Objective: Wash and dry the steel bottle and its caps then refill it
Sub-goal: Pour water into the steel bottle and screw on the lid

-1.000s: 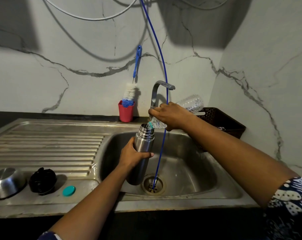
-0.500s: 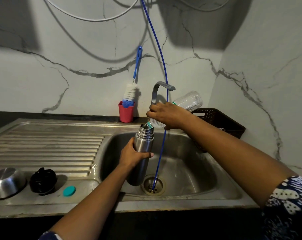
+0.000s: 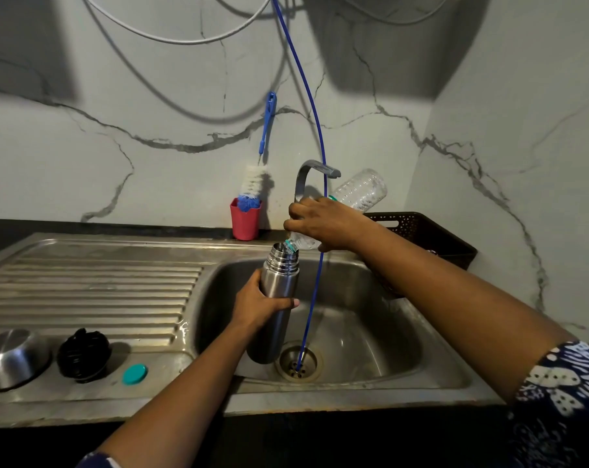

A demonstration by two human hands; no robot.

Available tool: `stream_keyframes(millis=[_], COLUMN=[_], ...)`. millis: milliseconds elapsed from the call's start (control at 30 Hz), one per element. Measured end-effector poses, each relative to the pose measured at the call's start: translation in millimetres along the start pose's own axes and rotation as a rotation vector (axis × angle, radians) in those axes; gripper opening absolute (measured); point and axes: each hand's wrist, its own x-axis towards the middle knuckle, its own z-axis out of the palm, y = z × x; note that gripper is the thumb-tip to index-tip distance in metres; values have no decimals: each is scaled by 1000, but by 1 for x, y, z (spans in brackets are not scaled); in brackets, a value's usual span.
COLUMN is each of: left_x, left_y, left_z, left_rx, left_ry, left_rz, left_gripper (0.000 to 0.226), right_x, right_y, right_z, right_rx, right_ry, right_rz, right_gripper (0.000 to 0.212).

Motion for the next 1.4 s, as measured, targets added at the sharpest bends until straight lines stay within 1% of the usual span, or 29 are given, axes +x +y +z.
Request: stream_keyframes(millis=[133, 267, 467, 733, 933, 1067, 1200, 1333, 1400], left_x=[-1, -1, -1, 1, 1, 1, 1, 0, 0], left_y=[0, 1, 1, -1, -1, -2, -2, -1, -2], left_z=[0, 0, -1, 0, 0, -1, -1, -1, -1], left_rx=[-14, -28, -37, -40, -40, -53, -52, -57, -62], left_ry=[23, 13, 14, 19, 28, 22, 36, 26, 33], left_rz=[-1, 0, -6, -4, -7, -5, 2, 6, 0], left_gripper=[72, 72, 71, 72, 73, 71, 70, 69, 69], right_x=[1, 4, 6, 7, 11, 12, 12, 13, 12], right_y=[1, 2, 3, 3, 2, 3, 3, 1, 3], right_z=[0, 2, 5, 6, 9, 13, 13, 10, 9], right_rx=[2, -3, -2, -51, 16, 24, -65, -200, -237], right_ry=[29, 56, 176, 282, 347, 486, 503, 437, 461], right_rz=[-2, 6, -24, -79, -110, -145, -176, -129, -93], right_gripper=[73, 71, 63, 48, 52, 47, 47, 57, 60])
